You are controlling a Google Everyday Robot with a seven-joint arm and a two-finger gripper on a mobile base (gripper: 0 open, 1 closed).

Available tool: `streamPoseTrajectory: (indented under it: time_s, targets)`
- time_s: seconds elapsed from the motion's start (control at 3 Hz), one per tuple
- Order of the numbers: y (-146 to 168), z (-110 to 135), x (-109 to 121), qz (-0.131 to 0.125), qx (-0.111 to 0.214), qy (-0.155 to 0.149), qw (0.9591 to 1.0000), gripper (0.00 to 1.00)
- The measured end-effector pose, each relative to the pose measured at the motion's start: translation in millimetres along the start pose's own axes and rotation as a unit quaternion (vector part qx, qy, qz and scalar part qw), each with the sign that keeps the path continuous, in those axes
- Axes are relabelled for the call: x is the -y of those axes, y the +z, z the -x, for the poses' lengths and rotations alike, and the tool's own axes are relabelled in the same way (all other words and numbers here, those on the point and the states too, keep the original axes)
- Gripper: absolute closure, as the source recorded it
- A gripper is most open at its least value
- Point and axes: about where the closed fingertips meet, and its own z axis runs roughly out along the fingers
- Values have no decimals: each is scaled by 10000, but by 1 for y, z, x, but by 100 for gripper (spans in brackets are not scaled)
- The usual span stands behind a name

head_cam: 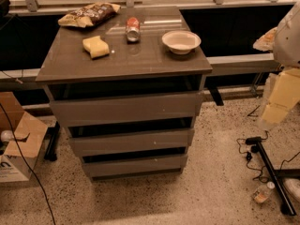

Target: Open bottom drawer

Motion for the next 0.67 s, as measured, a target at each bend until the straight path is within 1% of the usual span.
streamPoseTrajectory:
  time_s: [0.33,0.67]
  targets:
    - [0,0,0,0,0,0,10000,0]
    - [16,5,0,-53,176,-62,9998,0]
